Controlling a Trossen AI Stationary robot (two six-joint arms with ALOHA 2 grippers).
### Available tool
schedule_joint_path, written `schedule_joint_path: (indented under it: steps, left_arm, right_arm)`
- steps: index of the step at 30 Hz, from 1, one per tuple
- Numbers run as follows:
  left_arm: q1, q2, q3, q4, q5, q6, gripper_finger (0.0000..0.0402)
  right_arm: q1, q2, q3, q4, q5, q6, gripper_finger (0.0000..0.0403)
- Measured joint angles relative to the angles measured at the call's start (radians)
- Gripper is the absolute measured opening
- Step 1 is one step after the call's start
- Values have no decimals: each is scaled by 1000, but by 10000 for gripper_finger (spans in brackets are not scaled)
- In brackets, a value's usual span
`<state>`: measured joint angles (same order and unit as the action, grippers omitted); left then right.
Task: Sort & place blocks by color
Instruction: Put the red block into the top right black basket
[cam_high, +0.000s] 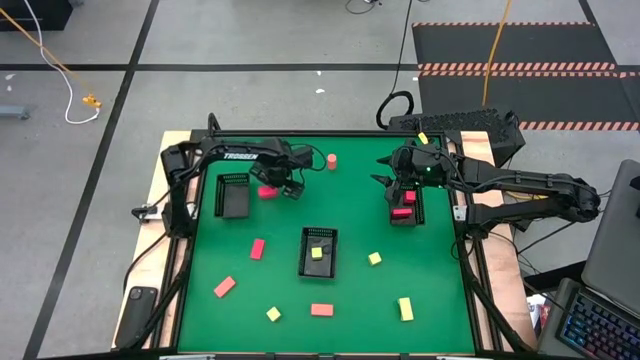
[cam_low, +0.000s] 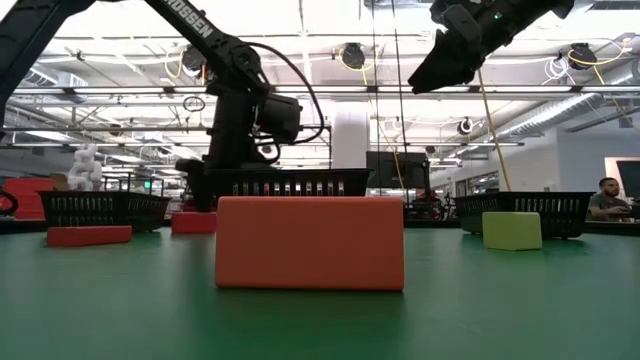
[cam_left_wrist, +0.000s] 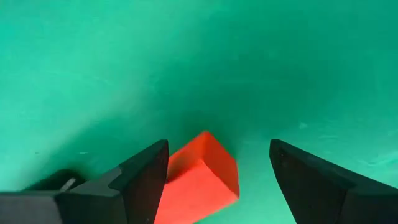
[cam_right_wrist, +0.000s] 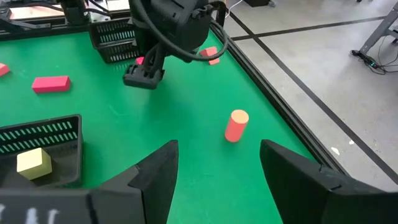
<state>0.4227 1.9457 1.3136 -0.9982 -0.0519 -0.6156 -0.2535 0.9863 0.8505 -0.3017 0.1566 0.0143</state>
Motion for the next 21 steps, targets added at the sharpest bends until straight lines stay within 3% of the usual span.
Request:
schedule_joint_path:
  steps: [11, 21]
  left_arm:
    - [2, -1, 10, -123, -4, 257, 282]
    - [-40, -1, 10, -124, -23, 484, 282]
  right_arm:
    - [0, 0, 0, -14, 0, 1, 220]
    - [0, 0, 0, -18, 0, 0, 220]
